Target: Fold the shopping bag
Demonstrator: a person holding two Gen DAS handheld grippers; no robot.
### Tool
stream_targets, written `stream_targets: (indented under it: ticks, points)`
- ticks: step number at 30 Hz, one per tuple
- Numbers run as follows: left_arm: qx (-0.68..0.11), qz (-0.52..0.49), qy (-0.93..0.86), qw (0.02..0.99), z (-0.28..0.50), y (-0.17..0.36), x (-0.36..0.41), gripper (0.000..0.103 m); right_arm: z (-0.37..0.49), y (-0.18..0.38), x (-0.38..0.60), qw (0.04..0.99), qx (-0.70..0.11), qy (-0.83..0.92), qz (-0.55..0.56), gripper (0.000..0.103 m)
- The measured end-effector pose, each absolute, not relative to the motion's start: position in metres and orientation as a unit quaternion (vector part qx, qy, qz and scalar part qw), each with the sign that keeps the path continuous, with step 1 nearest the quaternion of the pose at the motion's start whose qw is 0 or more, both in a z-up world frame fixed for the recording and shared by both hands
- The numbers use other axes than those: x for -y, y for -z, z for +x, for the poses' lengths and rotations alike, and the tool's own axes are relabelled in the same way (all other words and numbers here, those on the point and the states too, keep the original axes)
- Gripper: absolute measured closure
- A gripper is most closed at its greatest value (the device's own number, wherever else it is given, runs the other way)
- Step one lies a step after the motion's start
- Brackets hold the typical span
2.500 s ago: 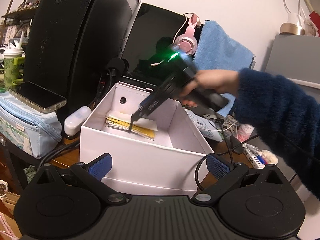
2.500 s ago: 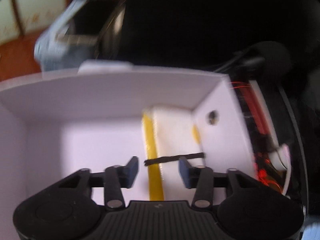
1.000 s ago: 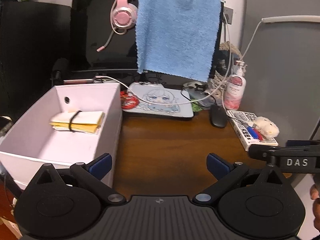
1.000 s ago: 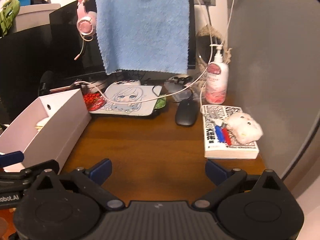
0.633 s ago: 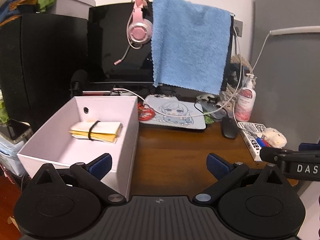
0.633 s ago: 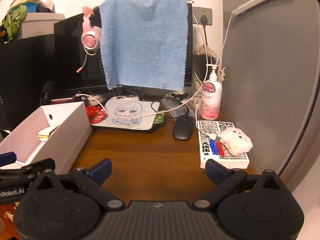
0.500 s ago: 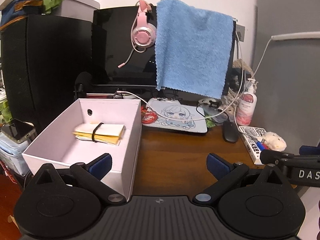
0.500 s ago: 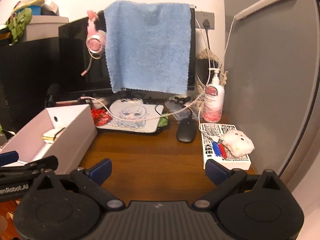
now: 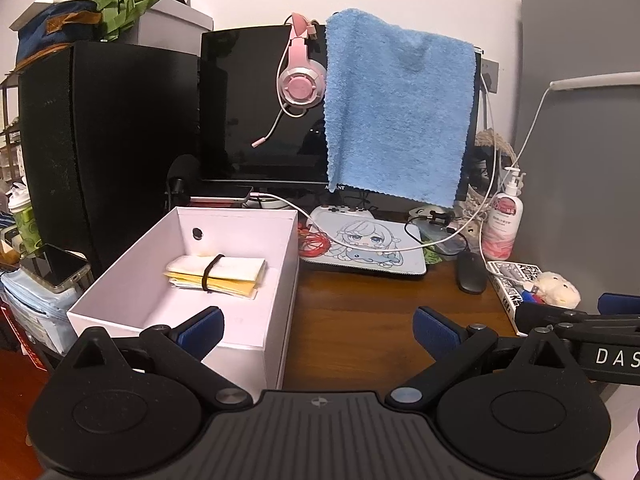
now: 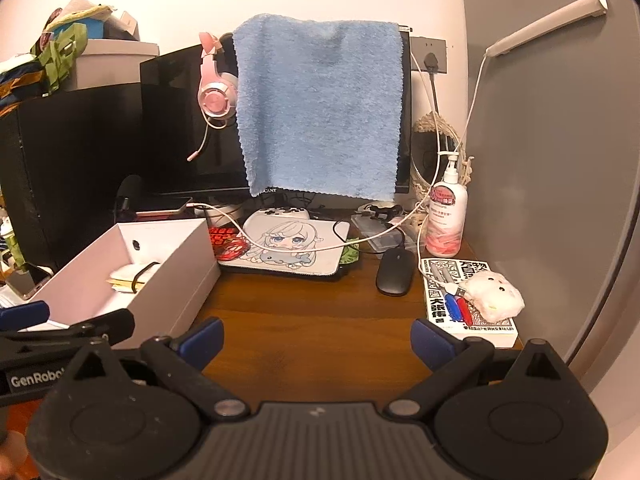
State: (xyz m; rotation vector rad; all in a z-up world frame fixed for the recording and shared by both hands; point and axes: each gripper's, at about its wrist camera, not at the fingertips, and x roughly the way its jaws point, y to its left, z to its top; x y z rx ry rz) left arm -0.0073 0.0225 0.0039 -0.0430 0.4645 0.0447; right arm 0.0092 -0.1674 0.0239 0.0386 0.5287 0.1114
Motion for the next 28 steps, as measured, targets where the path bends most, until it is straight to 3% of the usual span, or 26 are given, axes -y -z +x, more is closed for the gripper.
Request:
stream_targets:
  ticks: [28]
  points:
    - [-0.230,-0.019,-0.028,0.973,-0.0090,-0.0039,-0.0227,0.001,0.0071,-0.0232,0.1618,0.965,-0.257,-0.052,0.012,0.003]
